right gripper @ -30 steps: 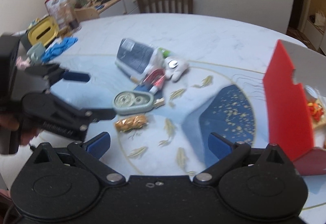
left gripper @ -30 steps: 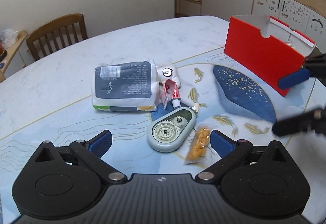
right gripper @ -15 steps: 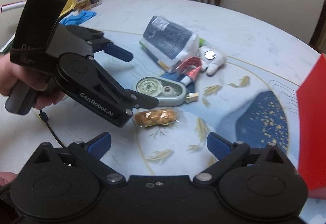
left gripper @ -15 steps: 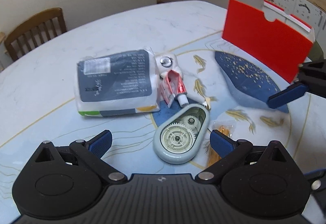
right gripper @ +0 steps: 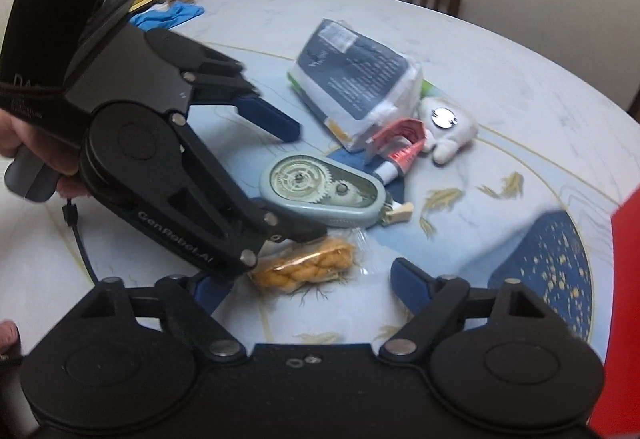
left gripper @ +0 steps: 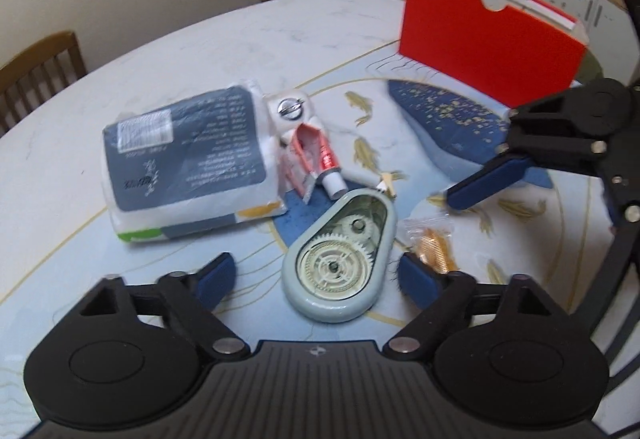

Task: Organize objects
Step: 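Grasp the green correction tape roller with the left gripper while the right gripper grasps the yellow snack packet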

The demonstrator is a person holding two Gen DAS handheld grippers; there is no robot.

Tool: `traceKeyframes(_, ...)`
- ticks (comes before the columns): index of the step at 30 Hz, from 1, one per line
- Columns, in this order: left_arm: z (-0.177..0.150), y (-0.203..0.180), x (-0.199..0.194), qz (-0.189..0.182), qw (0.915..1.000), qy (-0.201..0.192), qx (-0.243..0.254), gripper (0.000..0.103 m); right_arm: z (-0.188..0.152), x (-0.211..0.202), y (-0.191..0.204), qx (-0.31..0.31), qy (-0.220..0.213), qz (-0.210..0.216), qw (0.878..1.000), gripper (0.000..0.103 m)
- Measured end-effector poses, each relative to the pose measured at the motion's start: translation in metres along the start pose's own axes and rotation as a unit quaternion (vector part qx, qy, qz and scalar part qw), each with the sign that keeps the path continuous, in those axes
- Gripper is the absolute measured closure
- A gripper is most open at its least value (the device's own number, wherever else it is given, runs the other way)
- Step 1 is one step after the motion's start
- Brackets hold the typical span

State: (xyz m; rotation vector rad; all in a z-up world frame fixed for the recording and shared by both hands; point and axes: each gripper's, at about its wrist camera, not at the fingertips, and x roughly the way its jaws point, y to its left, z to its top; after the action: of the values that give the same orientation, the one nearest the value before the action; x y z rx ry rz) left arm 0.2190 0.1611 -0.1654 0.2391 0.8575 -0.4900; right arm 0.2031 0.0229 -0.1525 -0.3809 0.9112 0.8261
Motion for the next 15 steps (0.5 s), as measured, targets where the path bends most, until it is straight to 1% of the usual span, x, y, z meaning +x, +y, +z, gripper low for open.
traceKeyframes(1, 0.0003, -0.0003, -0.0006, -0.002, 1.0000, -0.003, 0.003, 0.027, 0.0007, 0.0012, 0.0002, -0.005, 0.001, 0.002, 1.000, 0.022)
traceKeyframes(2, 0.0007, -0.0004, -0.0010, -0.004, 1.0000, -0.005, 0.006, 0.030, 0.0013, 0.0028, 0.0004, -0.009, 0.002, 0.003, 1.000, 0.022)
traceKeyframes(4, 0.0016, -0.0007, -0.0016, -0.006, 0.9999, -0.008, 0.008, 0.041, 0.0021, 0.0054, -0.0004, -0.013, 0.003, 0.005, 1.000, 0.024)
traceKeyframes(6, 0.0023, -0.0008, -0.0027, -0.009, 0.9999, -0.010, 0.010, 0.048, 0.0027, 0.0068, -0.0008, -0.018, 0.000, 0.007, 1.000, 0.026)
traceKeyframes(10, 0.0020, -0.0013, -0.0035, -0.007, 0.9999, -0.011, 0.011, 0.049, 0.0055, 0.0077, -0.0013, -0.029, -0.002, 0.014, 0.999, 0.036)
traceKeyframes(11, 0.0021, -0.0010, -0.0035, -0.007, 0.9999, -0.011, 0.010, 0.049, 0.0059, 0.0075, -0.0011, -0.031, -0.002, 0.016, 0.999, 0.038)
traceKeyframes(15, 0.0014, 0.0001, -0.0047, -0.004, 0.9999, -0.012, 0.000, 0.049, 0.0045, 0.0040, 0.0009, -0.044, -0.006, 0.015, 0.999, 0.064)
